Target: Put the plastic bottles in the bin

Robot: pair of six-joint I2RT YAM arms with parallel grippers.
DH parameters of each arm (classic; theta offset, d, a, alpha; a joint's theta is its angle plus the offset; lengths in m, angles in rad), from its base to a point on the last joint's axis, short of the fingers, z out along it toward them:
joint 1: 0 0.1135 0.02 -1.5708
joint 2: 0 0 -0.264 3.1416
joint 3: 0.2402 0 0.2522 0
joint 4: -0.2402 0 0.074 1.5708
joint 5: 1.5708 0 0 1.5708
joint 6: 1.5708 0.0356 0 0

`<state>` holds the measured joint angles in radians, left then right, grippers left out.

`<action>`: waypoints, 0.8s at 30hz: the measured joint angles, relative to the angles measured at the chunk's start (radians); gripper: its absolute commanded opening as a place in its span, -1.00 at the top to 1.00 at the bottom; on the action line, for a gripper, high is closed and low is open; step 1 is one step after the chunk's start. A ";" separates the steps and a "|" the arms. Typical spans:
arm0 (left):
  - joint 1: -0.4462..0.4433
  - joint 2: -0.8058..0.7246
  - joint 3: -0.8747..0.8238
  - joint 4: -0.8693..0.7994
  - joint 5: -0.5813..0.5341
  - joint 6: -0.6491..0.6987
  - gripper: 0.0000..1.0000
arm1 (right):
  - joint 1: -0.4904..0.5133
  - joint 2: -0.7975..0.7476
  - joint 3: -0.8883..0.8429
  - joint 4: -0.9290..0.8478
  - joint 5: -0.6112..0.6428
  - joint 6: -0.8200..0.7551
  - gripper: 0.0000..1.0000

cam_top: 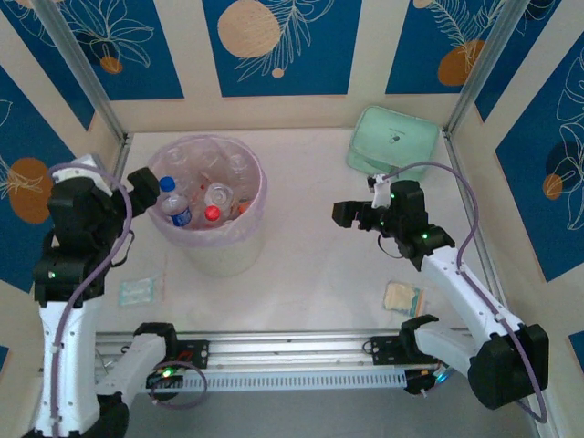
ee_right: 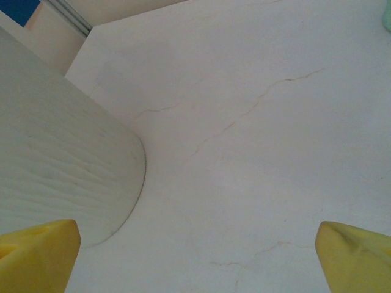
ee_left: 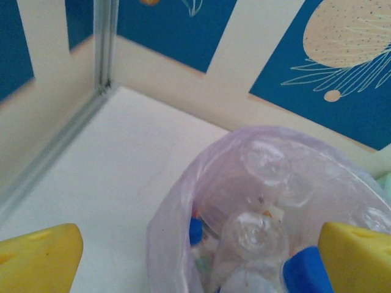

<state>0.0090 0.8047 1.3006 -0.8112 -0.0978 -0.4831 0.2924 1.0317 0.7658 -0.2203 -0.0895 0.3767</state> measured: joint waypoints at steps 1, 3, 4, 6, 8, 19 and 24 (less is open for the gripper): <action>0.024 -0.015 -0.035 0.010 0.042 -0.032 -0.90 | 0.000 0.005 0.004 -0.001 0.000 -0.006 -0.98; 0.065 -0.043 -0.130 0.061 0.139 -0.117 -0.83 | -0.005 0.016 0.015 -0.006 -0.001 -0.020 -0.98; 0.074 -0.051 -0.175 0.089 0.175 -0.153 -0.82 | -0.006 0.021 0.019 -0.008 -0.001 -0.025 -0.98; 0.082 -0.054 -0.259 0.143 0.246 -0.224 -0.77 | -0.009 0.033 0.029 -0.011 -0.002 -0.038 -0.98; 0.082 -0.048 -0.314 0.200 0.300 -0.278 -0.72 | -0.012 0.038 0.032 -0.013 -0.004 -0.047 -0.98; -0.023 0.057 -0.436 0.474 0.372 -0.407 -0.66 | -0.015 0.047 0.033 -0.015 -0.013 -0.052 -0.98; -0.227 0.193 -0.435 0.616 0.325 -0.429 -0.66 | -0.015 0.043 0.038 -0.032 -0.002 -0.051 -0.99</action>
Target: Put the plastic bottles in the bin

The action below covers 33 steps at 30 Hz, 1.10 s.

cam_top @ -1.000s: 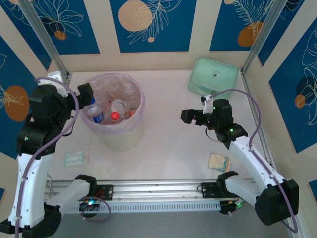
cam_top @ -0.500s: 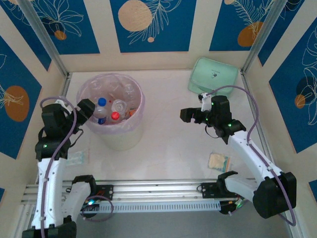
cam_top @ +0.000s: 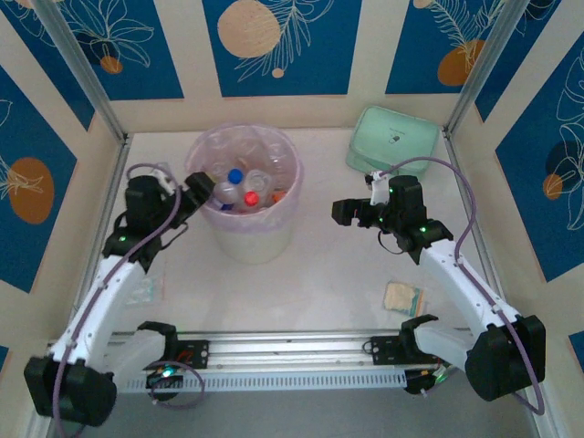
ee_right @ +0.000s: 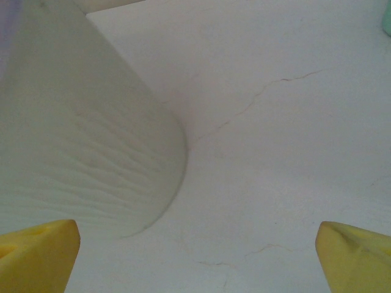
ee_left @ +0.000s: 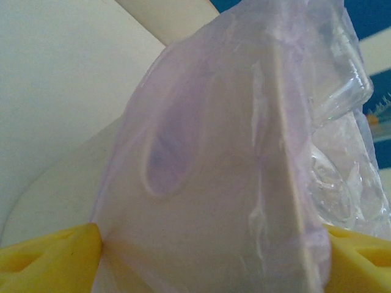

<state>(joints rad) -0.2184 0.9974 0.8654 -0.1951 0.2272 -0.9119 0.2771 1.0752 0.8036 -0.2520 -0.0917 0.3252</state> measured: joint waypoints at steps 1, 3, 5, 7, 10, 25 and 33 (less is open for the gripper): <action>-0.031 0.026 0.013 0.021 -0.012 0.000 -0.67 | 0.000 -0.001 0.001 -0.006 0.006 0.000 -0.98; -0.091 0.083 0.047 0.045 -0.030 0.008 -0.69 | -0.005 -0.007 0.003 -0.024 0.014 0.000 -0.98; -0.119 0.112 0.072 0.046 -0.045 0.033 -0.80 | -0.014 -0.016 0.009 -0.049 0.020 -0.001 -0.98; -0.127 0.117 0.105 0.000 -0.067 0.074 -0.96 | -0.021 -0.021 0.020 -0.070 0.032 -0.005 -0.98; -0.109 0.116 0.205 -0.111 -0.115 0.164 -1.00 | -0.035 -0.024 0.039 -0.101 0.064 -0.006 -0.98; 0.143 -0.071 -0.006 -0.039 -0.574 0.703 -1.00 | -0.173 -0.026 -0.158 0.051 0.358 0.042 -0.98; 0.163 0.106 -0.295 0.156 -0.625 0.711 -1.00 | -0.280 0.129 -0.182 0.211 0.461 0.010 -0.98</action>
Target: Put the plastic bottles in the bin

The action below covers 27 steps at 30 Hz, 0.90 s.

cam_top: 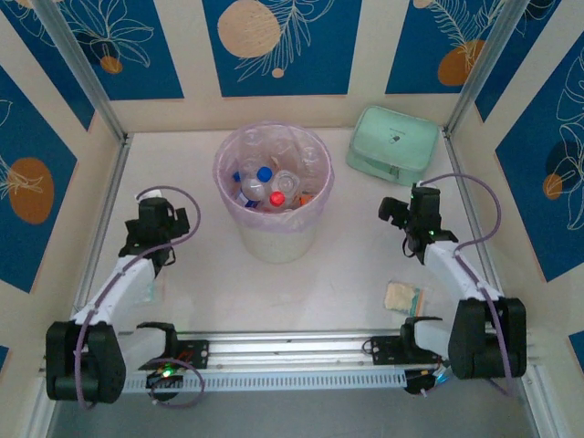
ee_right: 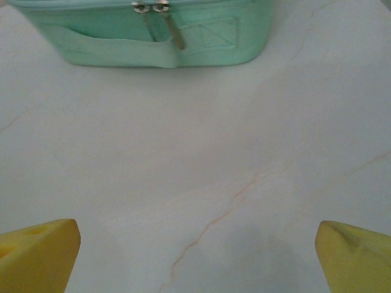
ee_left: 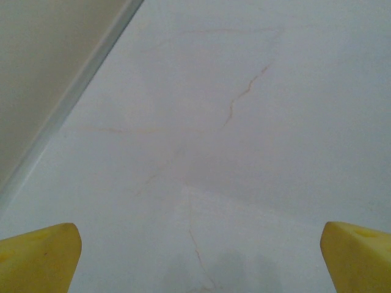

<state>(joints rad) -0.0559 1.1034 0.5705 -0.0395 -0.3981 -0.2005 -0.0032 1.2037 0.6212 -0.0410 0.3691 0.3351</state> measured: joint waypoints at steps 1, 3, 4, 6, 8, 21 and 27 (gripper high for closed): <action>0.000 0.013 -0.021 0.055 0.005 0.001 -0.99 | -0.008 0.025 -0.006 0.026 0.002 -0.007 -0.98; 0.001 0.031 -0.059 0.147 0.022 0.002 -1.00 | -0.012 0.064 -0.030 0.085 0.002 -0.017 -0.98; 0.001 0.046 -0.081 0.206 0.035 0.006 -1.00 | -0.012 0.082 -0.045 0.118 0.001 -0.018 -0.98; 0.001 0.088 -0.110 0.300 0.059 0.017 -0.99 | -0.013 0.121 -0.072 0.181 0.002 -0.021 -0.98; 0.000 0.157 -0.123 0.389 0.091 0.032 -0.99 | -0.014 0.165 -0.076 0.222 0.001 -0.026 -0.98; -0.019 0.411 -0.146 0.784 0.158 0.179 -1.00 | 0.013 0.266 -0.140 0.623 -0.062 -0.134 -0.98; -0.036 0.460 -0.200 0.903 0.190 0.216 -0.99 | 0.033 0.322 -0.235 0.789 -0.088 -0.163 -0.98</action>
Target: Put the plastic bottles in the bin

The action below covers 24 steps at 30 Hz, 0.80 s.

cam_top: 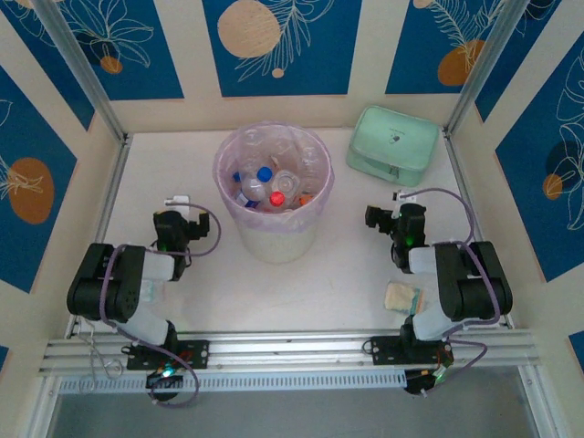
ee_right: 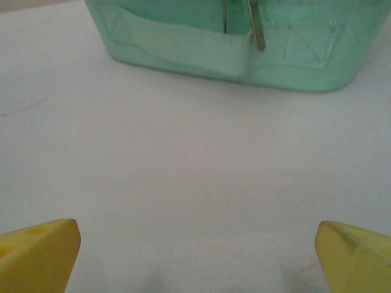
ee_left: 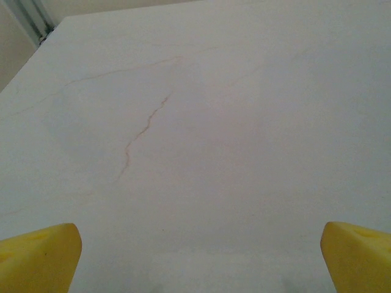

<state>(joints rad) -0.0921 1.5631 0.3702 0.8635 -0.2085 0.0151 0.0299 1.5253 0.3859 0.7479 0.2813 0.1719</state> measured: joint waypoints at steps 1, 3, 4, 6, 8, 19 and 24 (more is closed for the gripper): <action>-0.001 0.000 0.000 0.014 0.001 0.003 -0.99 | 0.002 0.002 -0.002 0.012 0.007 -0.002 -0.98; -0.002 0.000 0.000 0.037 0.003 0.010 -1.00 | 0.008 0.002 -0.002 0.031 0.019 -0.005 -0.98; -0.002 0.000 0.000 0.043 0.003 0.012 -0.99 | 0.010 0.002 -0.001 0.040 0.022 -0.006 -0.98; -0.002 0.000 0.000 0.053 0.003 0.014 -0.99 | 0.012 0.002 -0.001 0.053 0.026 -0.009 -0.98; -0.002 0.000 0.000 0.061 0.003 0.014 -1.00 | 0.013 0.002 -0.001 0.057 0.026 -0.009 -0.98; -0.002 0.000 -0.002 0.082 -0.021 0.013 -0.99 | 0.013 0.002 -0.001 0.060 0.029 -0.009 -0.98; -0.002 0.000 -0.002 0.087 -0.027 0.013 -0.99 | 0.013 0.002 -0.001 0.060 0.029 -0.009 -0.98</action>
<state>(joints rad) -0.0940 1.5631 0.3683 0.9501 -0.2359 0.0284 0.0429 1.5269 0.3847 0.8082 0.3107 0.1627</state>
